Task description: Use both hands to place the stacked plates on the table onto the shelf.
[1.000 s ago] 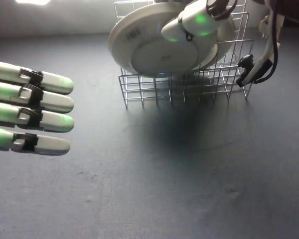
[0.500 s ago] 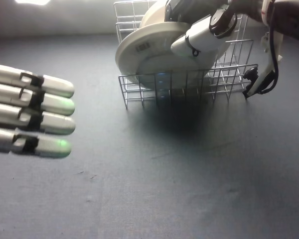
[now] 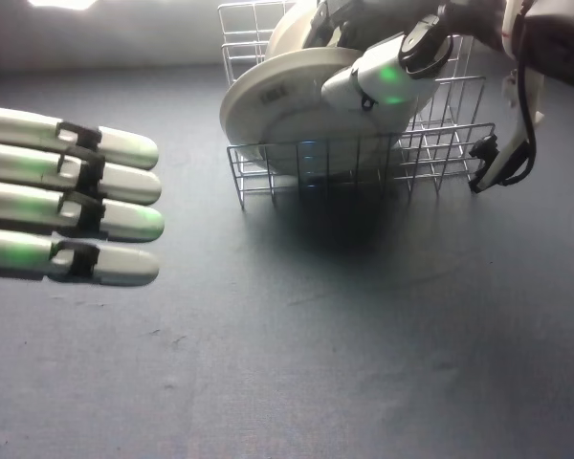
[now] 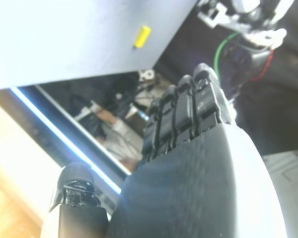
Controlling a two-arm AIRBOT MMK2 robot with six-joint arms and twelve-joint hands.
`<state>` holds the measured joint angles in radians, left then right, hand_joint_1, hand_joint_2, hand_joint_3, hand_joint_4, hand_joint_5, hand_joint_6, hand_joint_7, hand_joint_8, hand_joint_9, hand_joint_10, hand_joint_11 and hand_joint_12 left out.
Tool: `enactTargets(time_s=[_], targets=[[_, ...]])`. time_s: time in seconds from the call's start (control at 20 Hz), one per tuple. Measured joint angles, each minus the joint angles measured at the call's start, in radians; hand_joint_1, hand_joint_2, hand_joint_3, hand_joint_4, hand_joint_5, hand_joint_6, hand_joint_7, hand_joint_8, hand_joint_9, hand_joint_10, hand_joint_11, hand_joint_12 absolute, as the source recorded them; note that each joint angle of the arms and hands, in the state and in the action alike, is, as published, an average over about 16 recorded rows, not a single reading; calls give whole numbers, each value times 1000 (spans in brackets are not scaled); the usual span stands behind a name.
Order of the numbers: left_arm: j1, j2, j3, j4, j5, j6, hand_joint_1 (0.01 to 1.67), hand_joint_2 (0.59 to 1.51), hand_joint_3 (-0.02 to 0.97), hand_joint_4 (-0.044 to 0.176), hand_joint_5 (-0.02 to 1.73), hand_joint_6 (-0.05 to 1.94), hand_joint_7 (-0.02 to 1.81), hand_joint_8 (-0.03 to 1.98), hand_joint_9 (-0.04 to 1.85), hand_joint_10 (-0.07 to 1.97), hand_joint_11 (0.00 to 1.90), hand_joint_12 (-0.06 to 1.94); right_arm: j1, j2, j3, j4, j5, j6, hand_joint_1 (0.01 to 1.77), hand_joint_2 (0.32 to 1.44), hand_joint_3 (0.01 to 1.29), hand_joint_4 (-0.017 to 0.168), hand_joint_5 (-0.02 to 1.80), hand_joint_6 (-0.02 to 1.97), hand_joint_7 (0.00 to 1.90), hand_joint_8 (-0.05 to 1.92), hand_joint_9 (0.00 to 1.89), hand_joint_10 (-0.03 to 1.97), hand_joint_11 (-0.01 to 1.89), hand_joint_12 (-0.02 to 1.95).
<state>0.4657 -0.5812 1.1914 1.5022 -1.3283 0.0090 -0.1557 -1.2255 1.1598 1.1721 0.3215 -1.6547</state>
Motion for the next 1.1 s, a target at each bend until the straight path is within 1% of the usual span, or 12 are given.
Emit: enactTargets(time_s=[0.35,0.45,0.75,0.95,1.1], targets=[[11,0,-4,3,-2,11,24,1127,17,2,67,16,48,3,21,6,14,7,7,3,-9,-5,-3,0,1046,1040,11,-3,696,238,953,181,951,306,668,1186],[11,0,-2,6,-6,13,24,1127,17,2,65,16,45,3,20,6,14,7,15,7,-15,-5,-4,0,1026,1026,11,-3,708,152,953,96,938,268,636,1184],[12,0,5,3,-15,15,24,1128,18,2,62,16,38,3,18,6,14,8,54,36,-51,-28,-4,-5,994,990,11,-3,758,109,932,39,908,206,557,1174],[12,0,11,1,-18,16,24,1132,18,2,66,16,39,3,17,6,14,7,81,75,-98,-88,5,-11,956,985,11,-3,726,86,902,32,887,185,502,1189],[13,1,14,0,-19,17,24,1142,18,2,74,16,47,4,28,7,14,23,91,118,-146,-135,12,-17,903,991,11,-3,708,71,887,31,873,176,469,1212]])
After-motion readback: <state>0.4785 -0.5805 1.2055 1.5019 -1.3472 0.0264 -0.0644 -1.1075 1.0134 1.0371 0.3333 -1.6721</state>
